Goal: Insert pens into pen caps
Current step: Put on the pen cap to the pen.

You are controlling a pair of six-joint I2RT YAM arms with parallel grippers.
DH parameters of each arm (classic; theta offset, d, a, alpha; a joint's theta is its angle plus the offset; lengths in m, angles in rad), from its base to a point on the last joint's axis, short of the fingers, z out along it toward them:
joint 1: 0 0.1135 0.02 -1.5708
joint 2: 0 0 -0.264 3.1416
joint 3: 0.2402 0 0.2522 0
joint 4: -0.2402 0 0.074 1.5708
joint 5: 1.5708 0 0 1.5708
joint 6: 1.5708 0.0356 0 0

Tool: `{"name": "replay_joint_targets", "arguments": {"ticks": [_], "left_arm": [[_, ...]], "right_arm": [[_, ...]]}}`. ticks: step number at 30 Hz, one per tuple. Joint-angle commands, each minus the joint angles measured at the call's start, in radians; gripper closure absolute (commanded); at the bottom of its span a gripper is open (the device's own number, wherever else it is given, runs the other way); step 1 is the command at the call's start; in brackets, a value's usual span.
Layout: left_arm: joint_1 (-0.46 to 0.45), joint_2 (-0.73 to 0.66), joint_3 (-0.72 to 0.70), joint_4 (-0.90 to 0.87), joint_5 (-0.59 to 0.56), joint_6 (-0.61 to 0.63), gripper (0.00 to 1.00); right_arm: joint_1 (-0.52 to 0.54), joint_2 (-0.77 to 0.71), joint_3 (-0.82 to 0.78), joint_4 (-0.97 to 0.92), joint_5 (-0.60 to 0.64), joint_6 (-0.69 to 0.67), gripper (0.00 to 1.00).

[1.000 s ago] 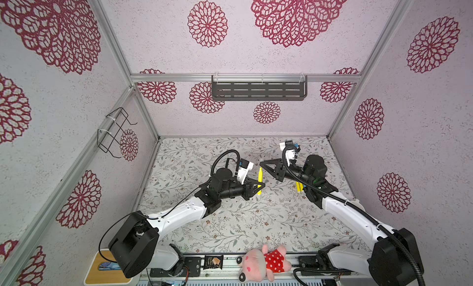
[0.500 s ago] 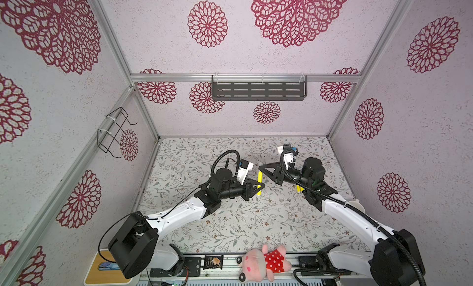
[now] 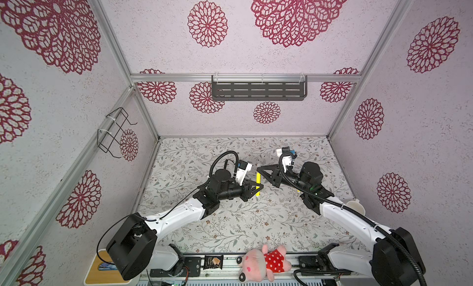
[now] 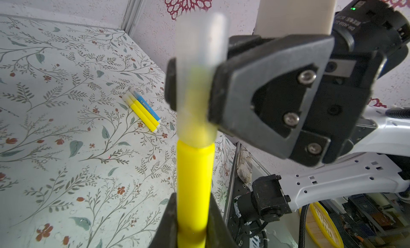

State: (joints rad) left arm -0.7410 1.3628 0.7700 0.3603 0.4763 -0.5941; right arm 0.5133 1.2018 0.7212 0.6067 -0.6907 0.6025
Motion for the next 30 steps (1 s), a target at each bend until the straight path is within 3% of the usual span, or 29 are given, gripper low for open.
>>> {"name": "replay_joint_targets", "arguments": {"ticks": [1, 8, 23, 25, 30], "left_arm": [[0.019, -0.058, -0.005, 0.081, -0.032, 0.003, 1.0], [0.032, -0.099, -0.028, 0.084, -0.049, 0.002, 1.0], [0.031, -0.113, -0.022, 0.048, -0.073, 0.019, 1.0], [0.026, -0.113, -0.017, 0.02, -0.095, 0.035, 1.0], [0.004, -0.108, -0.008, -0.021, -0.145, 0.07, 1.0]], "right_arm": [[0.028, -0.009, -0.016, -0.01, -0.047, -0.005, 1.0], [0.031, -0.029, -0.01, -0.047, -0.043, -0.035, 1.0], [0.053, -0.039, 0.007, -0.063, -0.054, -0.06, 0.86], [0.053, -0.046, 0.015, -0.076, -0.052, -0.066, 0.81], [0.054, -0.07, 0.027, -0.09, -0.085, -0.078, 0.5]]}}
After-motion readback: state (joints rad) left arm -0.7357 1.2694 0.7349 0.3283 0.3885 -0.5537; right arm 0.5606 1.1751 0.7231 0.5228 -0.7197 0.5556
